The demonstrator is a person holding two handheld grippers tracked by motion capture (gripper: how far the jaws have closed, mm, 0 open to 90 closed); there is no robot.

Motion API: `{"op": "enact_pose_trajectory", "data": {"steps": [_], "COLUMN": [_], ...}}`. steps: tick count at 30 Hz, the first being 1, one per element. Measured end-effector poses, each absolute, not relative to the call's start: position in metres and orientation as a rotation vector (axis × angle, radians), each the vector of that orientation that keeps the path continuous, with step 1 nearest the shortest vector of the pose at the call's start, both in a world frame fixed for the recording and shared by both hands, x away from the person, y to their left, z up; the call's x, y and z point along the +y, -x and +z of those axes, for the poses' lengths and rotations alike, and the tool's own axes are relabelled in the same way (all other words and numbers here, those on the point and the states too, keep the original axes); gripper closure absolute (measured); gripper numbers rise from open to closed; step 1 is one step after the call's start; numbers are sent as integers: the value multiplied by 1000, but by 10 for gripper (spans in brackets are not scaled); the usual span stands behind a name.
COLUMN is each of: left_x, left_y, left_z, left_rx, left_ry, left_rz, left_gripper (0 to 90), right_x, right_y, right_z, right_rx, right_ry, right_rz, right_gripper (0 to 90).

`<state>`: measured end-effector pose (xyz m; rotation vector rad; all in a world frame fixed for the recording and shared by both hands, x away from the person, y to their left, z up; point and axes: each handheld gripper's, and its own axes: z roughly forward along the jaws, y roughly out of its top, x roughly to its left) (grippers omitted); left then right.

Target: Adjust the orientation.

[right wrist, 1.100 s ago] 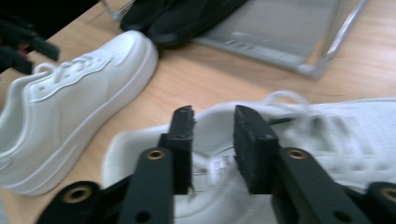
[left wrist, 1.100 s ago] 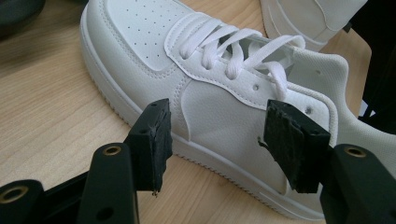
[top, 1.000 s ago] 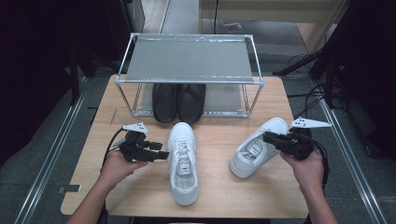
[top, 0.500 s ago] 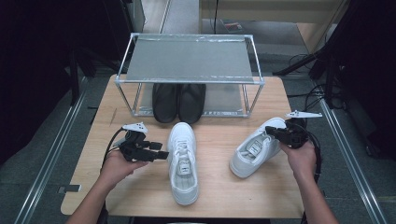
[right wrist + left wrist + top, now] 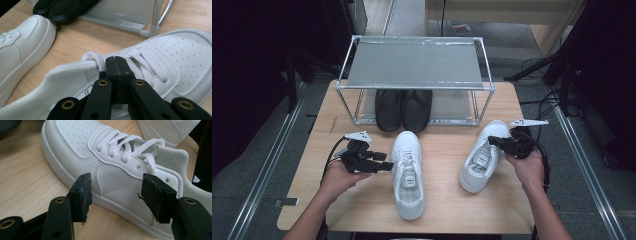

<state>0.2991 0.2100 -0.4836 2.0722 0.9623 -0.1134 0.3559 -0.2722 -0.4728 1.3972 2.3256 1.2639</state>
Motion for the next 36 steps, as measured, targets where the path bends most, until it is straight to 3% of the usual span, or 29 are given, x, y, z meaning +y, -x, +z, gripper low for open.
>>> {"op": "enact_pose_trajectory", "data": {"steps": [19, 24, 28, 36], "left_x": [211, 211, 212, 211], "left_y": [-299, -299, -298, -299], "left_z": [-483, -484, -484, -484], "left_rx": [957, 959, 964, 964], "left_ry": [-2075, -2072, -2068, -2068], "left_rz": [-114, -112, -111, -109], "left_gripper": [423, 424, 423, 424], "right_x": [-261, -268, -268, -265], "right_y": [-350, -340, -325, -313], "right_z": [-469, -455, -450, -474], "right_rx": [2352, 2285, 2255, 2194], "right_ry": [-1386, -1446, -1454, -1531], "right_rz": [1273, 1291, 1297, 1243], "right_gripper": [897, 742, 538, 376]}}
